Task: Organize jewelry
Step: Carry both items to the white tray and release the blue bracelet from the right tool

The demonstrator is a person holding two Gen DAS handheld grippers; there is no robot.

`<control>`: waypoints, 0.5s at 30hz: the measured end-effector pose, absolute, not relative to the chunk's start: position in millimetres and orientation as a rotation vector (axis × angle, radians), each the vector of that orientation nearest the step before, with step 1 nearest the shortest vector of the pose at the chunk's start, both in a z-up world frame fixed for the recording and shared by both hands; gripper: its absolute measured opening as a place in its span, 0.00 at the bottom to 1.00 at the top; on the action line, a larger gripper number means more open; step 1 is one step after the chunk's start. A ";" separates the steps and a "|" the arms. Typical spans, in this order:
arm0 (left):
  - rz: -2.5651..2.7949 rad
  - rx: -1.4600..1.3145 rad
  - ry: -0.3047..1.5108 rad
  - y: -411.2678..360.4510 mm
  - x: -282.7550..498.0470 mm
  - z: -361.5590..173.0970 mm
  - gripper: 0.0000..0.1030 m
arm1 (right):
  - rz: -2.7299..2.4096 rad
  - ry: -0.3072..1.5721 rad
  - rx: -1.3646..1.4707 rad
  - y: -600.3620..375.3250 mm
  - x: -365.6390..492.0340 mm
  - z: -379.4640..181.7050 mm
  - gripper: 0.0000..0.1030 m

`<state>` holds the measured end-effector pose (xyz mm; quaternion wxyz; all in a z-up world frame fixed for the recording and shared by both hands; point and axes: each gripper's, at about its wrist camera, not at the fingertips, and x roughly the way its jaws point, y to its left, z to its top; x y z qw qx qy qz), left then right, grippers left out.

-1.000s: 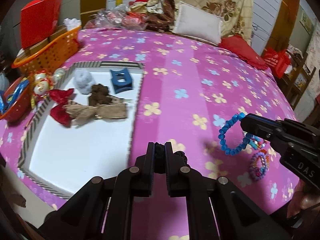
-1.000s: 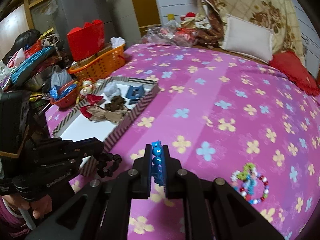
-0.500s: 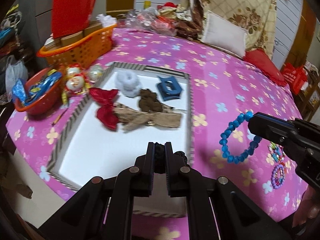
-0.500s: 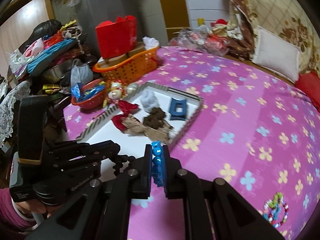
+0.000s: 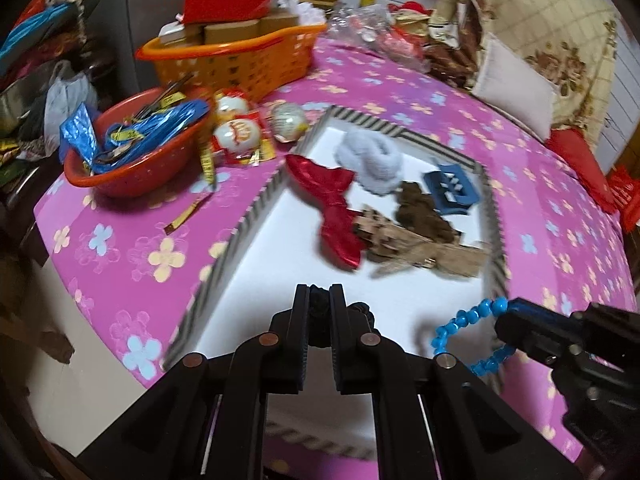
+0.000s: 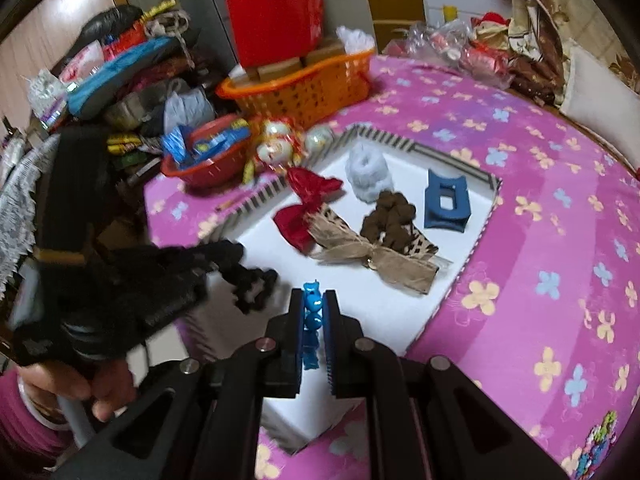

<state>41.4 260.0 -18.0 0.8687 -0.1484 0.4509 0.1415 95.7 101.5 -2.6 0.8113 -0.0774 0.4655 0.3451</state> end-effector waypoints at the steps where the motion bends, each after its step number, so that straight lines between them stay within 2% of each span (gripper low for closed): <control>1: 0.302 -0.314 0.948 263.4 43.6 -20.6 0.05 | 0.728 1.002 -0.172 102.7 99.4 -7.3 0.08; 15: 0.350 -0.287 1.003 274.8 70.3 -50.5 0.05 | 0.574 1.049 -0.276 105.6 144.4 -53.1 0.09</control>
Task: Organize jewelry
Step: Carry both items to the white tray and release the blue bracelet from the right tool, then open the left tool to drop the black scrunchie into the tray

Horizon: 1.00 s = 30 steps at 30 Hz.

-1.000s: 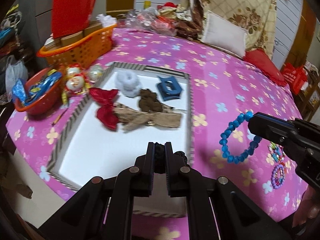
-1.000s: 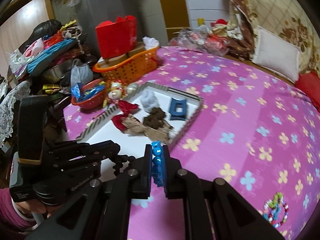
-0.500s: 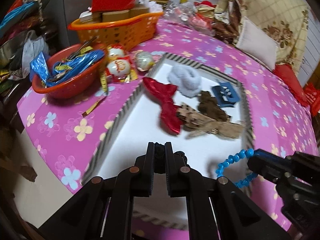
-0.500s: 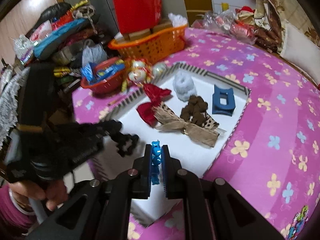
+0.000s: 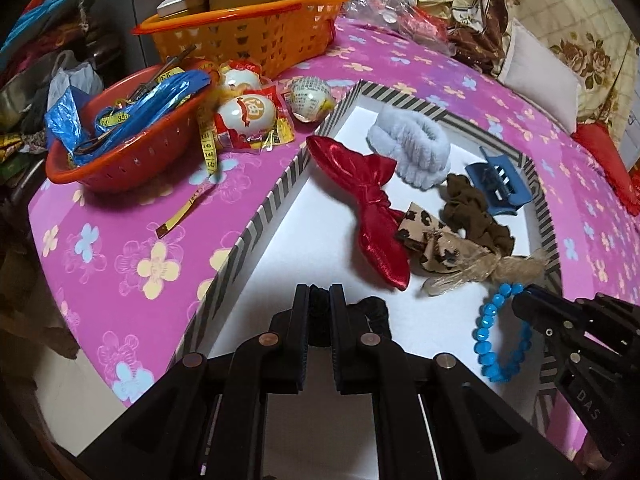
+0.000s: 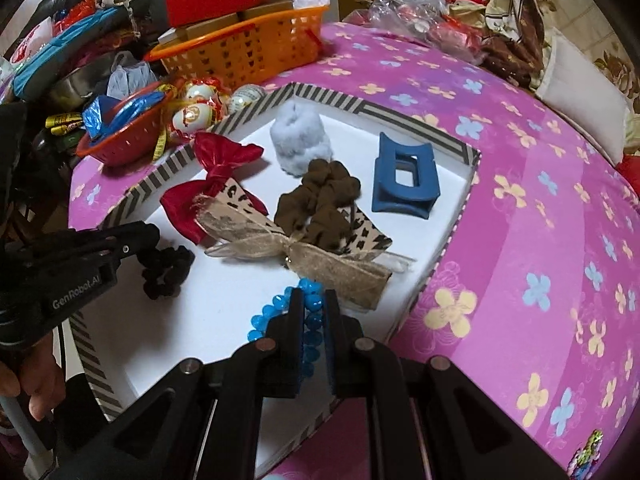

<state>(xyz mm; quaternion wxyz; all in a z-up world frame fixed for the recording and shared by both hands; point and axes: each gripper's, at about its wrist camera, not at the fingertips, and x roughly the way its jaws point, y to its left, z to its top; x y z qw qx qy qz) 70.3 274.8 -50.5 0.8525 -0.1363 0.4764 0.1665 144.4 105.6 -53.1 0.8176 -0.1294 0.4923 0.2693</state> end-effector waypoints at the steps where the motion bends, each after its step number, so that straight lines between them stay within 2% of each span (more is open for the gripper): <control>1: 0.362 -0.277 1.002 273.6 70.4 -51.1 0.05 | 0.566 1.044 -0.291 106.9 143.1 -54.0 0.10; 3: 0.384 -0.259 0.997 271.9 69.6 -50.7 0.05 | 0.550 1.040 -0.313 108.1 141.2 -55.4 0.23; 5: 0.389 -0.257 0.994 271.5 68.9 -50.0 0.06 | 0.556 1.040 -0.294 105.5 140.3 -55.1 0.27; 10: 0.396 -0.250 0.983 268.3 65.1 -43.9 0.22 | 0.574 1.023 -0.231 95.4 130.8 -42.8 0.30; 12: 0.395 -0.258 0.977 266.1 61.5 -38.5 0.25 | 0.587 1.004 -0.198 88.0 122.6 -34.3 0.41; 14: 0.397 -0.274 0.970 264.2 58.6 -34.4 0.29 | 0.588 0.981 -0.183 81.6 115.2 -27.2 0.46; 16: 0.397 -0.286 0.961 259.7 53.6 -28.5 0.34 | 0.587 0.961 -0.164 73.3 107.3 -20.1 0.47; 18: 0.386 -0.296 0.958 253.8 48.8 -24.1 0.35 | 0.587 0.943 -0.129 61.7 98.9 -12.1 0.48; 21: 0.359 -0.296 0.951 238.6 41.2 -16.7 0.35 | 0.562 0.924 -0.112 46.1 87.4 -4.8 0.60; 24: 0.324 -0.311 0.929 225.8 34.0 -10.1 0.35 | 0.530 0.914 -0.097 27.9 76.7 -1.1 0.66; 30: 0.270 -0.250 0.911 188.4 25.3 1.2 0.35 | 0.495 0.930 -0.067 -7.5 62.1 -0.5 0.70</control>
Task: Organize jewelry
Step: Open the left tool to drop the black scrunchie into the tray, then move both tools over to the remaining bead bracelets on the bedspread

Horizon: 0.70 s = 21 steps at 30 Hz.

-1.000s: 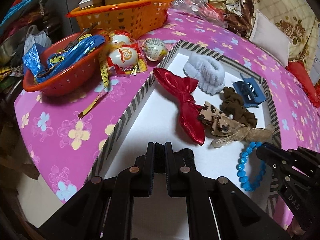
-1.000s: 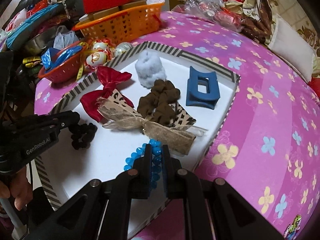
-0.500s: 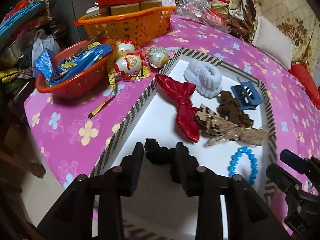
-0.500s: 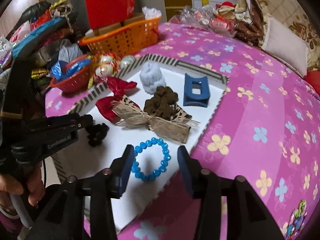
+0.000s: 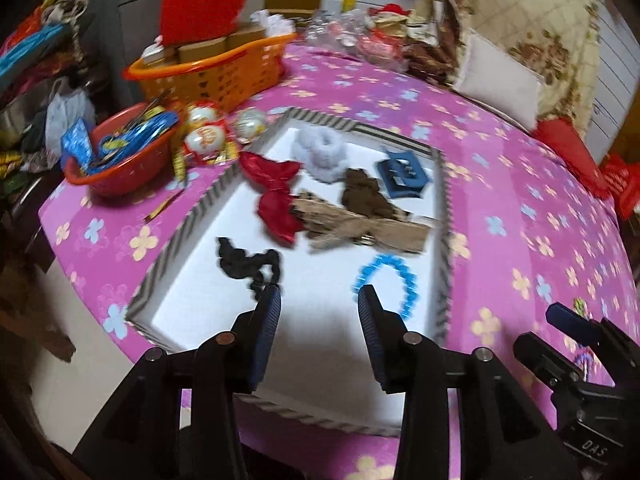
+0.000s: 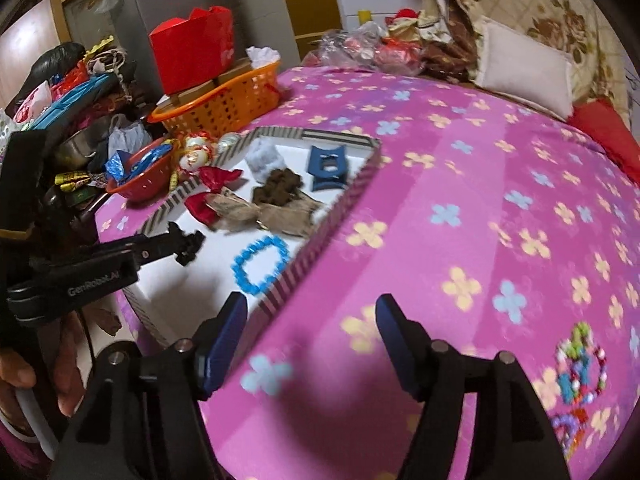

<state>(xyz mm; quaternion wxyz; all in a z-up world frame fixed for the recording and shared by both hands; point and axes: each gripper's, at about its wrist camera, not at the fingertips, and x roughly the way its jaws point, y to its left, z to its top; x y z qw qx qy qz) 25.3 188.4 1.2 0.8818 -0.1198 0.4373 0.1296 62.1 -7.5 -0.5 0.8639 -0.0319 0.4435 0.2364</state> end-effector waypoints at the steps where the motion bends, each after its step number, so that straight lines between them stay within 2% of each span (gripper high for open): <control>1: 0.259 -0.230 0.905 179.7 24.7 3.5 0.35 | 0.489 0.928 -0.066 -12.7 60.6 -0.3 0.71; 3: 0.245 -0.202 0.899 166.4 24.8 6.4 0.35 | 0.470 0.924 -0.060 -25.5 56.2 0.2 0.74; 21: 0.101 -0.082 0.931 85.3 29.6 7.3 0.35 | 0.334 0.931 -0.035 -101.2 30.8 1.0 0.76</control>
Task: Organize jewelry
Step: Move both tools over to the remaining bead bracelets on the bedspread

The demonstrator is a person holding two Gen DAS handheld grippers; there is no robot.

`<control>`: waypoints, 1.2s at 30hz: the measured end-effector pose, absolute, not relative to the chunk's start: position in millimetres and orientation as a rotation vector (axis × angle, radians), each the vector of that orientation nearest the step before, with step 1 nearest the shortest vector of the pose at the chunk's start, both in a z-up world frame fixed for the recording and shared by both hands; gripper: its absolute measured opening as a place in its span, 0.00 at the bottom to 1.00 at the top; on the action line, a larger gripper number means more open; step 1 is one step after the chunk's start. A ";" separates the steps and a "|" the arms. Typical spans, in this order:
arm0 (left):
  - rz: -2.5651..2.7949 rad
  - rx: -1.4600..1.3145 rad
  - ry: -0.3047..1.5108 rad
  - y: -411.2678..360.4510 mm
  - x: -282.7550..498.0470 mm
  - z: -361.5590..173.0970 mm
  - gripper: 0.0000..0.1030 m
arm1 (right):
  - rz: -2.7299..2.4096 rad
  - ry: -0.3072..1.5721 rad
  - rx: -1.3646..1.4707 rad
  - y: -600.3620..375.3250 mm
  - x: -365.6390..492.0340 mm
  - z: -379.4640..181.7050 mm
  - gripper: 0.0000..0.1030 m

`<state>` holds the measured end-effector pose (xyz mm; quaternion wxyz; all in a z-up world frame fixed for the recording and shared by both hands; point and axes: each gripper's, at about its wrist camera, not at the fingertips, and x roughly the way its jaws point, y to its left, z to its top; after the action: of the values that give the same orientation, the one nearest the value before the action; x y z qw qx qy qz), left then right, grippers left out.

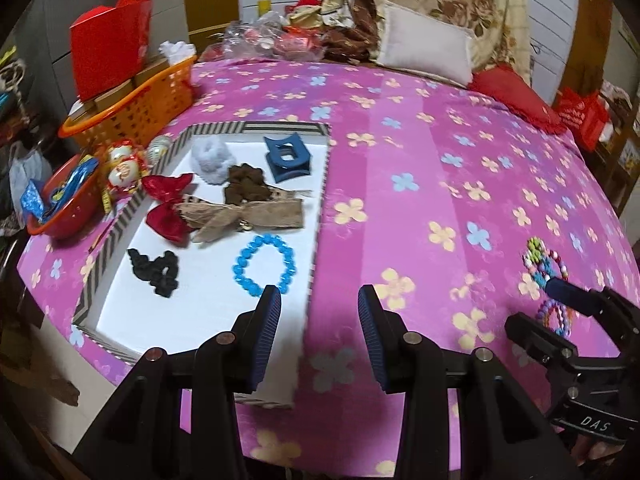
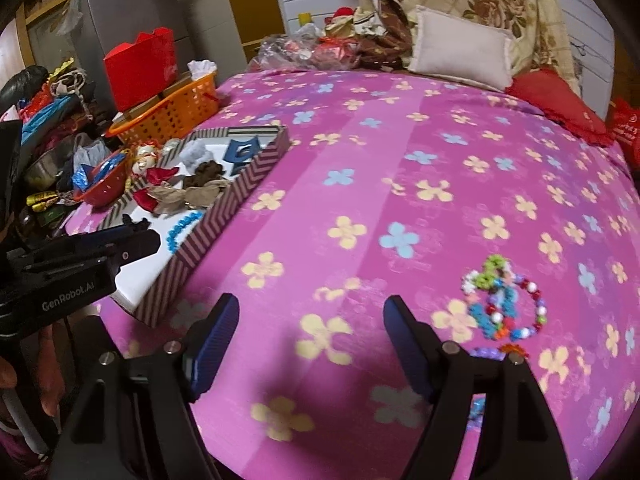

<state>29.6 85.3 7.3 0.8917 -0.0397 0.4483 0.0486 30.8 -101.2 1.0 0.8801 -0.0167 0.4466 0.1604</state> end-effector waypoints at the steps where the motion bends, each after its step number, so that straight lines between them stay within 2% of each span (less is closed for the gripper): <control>1: 0.095 -0.078 0.932 82.0 29.5 6.6 0.35 | 0.328 0.931 -0.039 -103.4 30.0 1.3 0.77; 34: -0.075 -0.059 1.017 4.7 38.2 -20.7 0.35 | 0.126 0.956 -0.002 -218.8 -6.2 -12.3 0.77; 36: -0.096 -0.062 1.026 -2.0 39.9 -22.7 0.35 | 0.112 0.958 -0.005 -225.7 -7.8 -14.5 0.73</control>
<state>39.9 -2.0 -22.7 0.8697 -0.0294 0.4905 -0.0460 -7.8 -225.7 -14.5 0.8859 -0.0022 0.4608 0.0537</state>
